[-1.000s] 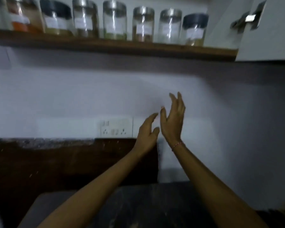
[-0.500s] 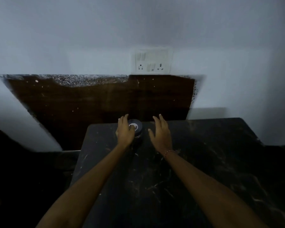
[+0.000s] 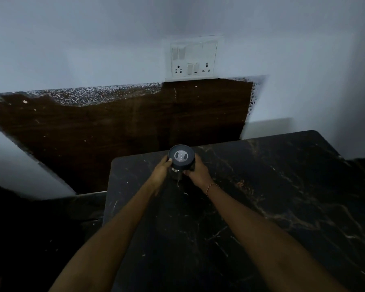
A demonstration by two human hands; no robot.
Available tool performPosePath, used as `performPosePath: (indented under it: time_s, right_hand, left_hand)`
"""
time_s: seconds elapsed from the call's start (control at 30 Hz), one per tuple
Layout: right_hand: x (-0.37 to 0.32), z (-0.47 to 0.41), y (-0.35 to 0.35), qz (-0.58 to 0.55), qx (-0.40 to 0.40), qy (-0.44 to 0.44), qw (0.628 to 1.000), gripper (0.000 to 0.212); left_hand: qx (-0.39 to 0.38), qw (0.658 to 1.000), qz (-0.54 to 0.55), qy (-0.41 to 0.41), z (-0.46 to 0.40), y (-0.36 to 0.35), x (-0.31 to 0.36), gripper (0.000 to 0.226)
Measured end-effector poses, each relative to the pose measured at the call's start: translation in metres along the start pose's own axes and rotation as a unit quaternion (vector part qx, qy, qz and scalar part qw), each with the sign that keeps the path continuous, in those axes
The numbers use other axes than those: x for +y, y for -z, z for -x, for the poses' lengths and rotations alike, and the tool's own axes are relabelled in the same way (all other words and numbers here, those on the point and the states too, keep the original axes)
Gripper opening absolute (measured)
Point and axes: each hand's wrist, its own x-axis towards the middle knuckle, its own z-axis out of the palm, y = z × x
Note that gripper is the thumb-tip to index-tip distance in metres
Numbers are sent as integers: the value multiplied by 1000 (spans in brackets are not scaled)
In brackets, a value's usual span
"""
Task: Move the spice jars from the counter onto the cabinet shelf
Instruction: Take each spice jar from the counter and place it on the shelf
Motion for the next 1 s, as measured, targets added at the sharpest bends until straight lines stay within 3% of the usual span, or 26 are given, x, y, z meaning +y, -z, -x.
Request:
performPosePath:
  time_s: [0.1,0.23,0.37,0.47,0.6,0.67,0.73,0.8,0.9,1.0]
  right_hand:
    - [-5,3,8,-41,64,11,997,50]
    - [-22,12,35,-41,71,41,996,41]
    - [-45,31,61,-47,61,86,993,39]
    - [-68,47,82,8,84,136,987,31]
    - [-92,65,117,60,122,188,973,32]
    - [-101,73,138,22,82,191,978,27]
    - [-108,81,153,-65,1,134,989,32]
    - [-112,88,160,-127,-71,88,986,37]
    - [-114,97,165,-172,-111,105,973,48]
    - [-115,104,168,-156,-19,157,975,56]
  left_hand:
    - [-30,998,-39,-42,8,-4,9,56]
    - [-52,981,-116,-145,17,-10,36,77]
    - [10,955,-210,-211,19,-31,69,96]
    - [51,943,-217,-247,23,-46,90,103]
    - [27,975,-66,-210,39,-52,119,93]
    - [-37,982,63,-176,52,-54,133,77]
    - [-150,957,183,-167,64,-61,143,61]
    - [-207,925,270,-167,77,-74,150,42]
    - [-193,914,312,-170,92,-92,161,37]
    - [-137,939,240,-204,106,-111,169,29]
